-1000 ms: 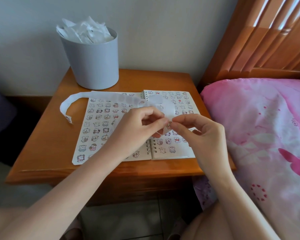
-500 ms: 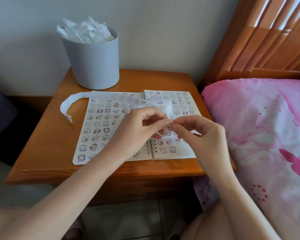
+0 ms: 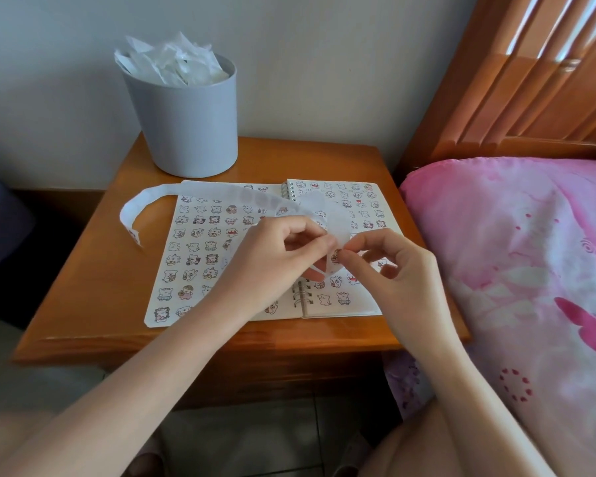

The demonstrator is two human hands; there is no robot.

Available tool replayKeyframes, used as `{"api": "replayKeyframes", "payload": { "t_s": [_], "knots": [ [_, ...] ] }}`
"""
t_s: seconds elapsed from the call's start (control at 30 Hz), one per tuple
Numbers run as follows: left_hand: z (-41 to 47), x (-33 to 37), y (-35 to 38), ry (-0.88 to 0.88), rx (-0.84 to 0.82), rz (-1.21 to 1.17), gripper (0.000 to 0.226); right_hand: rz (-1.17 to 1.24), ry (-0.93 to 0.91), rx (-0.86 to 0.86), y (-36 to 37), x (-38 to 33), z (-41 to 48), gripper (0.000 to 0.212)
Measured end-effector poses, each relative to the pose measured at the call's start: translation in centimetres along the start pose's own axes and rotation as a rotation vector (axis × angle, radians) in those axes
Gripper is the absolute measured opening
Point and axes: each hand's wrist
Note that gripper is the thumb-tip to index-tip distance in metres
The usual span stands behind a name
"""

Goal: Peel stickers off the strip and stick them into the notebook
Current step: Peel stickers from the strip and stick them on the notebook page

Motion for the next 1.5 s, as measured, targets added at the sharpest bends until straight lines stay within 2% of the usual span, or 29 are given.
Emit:
{"api": "replayKeyframes", "payload": {
  "t_s": [0.27, 0.5, 0.73, 1.5],
  "knots": [
    [0.3, -0.1, -0.2, -0.062, 0.025, -0.067, 0.013, -0.062, -0.097, 0.004, -0.3, -0.5, -0.3, 0.011],
    [0.3, -0.2, -0.3, -0.038, 0.047, 0.007, 0.014, 0.060, 0.114, -0.034, -2.4, -0.2, -0.5, 0.005],
    [0.2, -0.1, -0.4, -0.054, 0.031, -0.030, 0.011, 0.104, 0.325, -0.202, -3.5, 0.3, -0.5, 0.003],
    [0.3, -0.1, -0.2, -0.059, 0.035, -0.056, 0.010, 0.035, 0.371, -0.241, -3.6, 0.2, -0.3, 0.004]
  ]
}}
Point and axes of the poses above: each hand's wrist, its own z-axis towards the middle knuckle, its own y-axis out of the palm, x = y × z, and after that the axes turned 4 degrees about -y, right-handed
